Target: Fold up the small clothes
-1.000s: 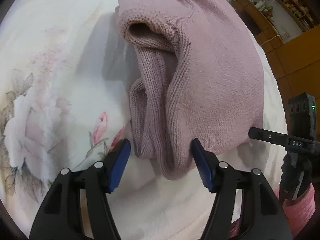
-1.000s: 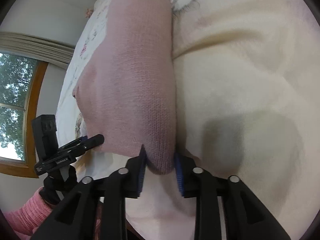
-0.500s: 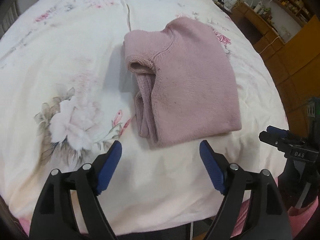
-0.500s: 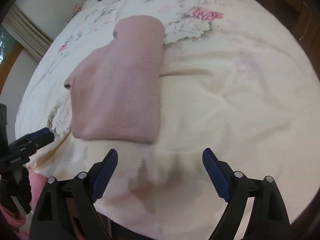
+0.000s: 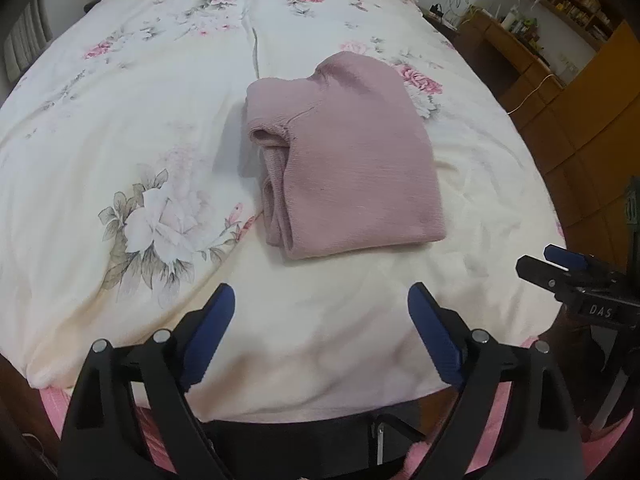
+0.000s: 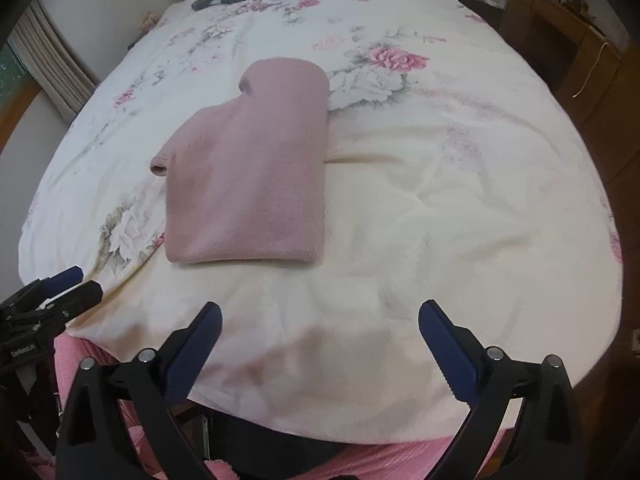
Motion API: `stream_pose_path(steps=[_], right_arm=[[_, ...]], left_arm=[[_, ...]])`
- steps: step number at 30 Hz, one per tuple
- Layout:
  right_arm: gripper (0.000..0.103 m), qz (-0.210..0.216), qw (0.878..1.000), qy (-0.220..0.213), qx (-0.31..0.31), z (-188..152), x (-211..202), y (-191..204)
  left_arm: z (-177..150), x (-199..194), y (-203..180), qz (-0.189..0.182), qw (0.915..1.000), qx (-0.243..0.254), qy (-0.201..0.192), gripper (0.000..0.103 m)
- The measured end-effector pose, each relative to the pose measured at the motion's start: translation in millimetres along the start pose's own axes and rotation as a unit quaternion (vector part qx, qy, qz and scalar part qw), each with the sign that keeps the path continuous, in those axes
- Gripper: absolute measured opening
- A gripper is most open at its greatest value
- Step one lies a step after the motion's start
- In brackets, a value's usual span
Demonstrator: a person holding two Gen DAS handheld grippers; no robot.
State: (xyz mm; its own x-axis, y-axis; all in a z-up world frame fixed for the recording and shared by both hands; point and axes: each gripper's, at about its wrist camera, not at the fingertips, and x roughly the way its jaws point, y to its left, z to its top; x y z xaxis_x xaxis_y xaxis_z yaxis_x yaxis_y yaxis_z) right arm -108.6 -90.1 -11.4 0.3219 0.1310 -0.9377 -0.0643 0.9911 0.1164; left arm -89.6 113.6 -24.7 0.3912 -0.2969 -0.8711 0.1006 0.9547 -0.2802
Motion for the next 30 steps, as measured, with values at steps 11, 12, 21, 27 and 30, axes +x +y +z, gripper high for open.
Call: stream_pose_path(steps=[11,12,21,27,30], right_arm=[[0.099,-0.048,0.998,-0.033,-0.031,-6,-33,30],[0.099,-0.047,0.998,-0.036,-0.032,-5,-35,31],[0.099,-0.066,0.996,-0.058,-0.034,-2,-52,32],[0.099,-0.064,0.996,-0.050,-0.030,-3,-46,30],[0.099,-0.060,0.997,-0.043,-0.025,-3,-43,28]], left_arm=[[-11,-23,-9,0.023,0.9996,0.008,-0.014,0.089],[-11,-25,-10,0.025,0.9995,0.011,-0.016,0.089],[-13,-39,-19,0.034,0.9987,0.021,-0.031,0.089],[-11,-40,-19,0.038,0.9985,0.021,-0.033,0.089],[-11,-37,-20,0.043,0.9984,0.021,-0.029,0.089]])
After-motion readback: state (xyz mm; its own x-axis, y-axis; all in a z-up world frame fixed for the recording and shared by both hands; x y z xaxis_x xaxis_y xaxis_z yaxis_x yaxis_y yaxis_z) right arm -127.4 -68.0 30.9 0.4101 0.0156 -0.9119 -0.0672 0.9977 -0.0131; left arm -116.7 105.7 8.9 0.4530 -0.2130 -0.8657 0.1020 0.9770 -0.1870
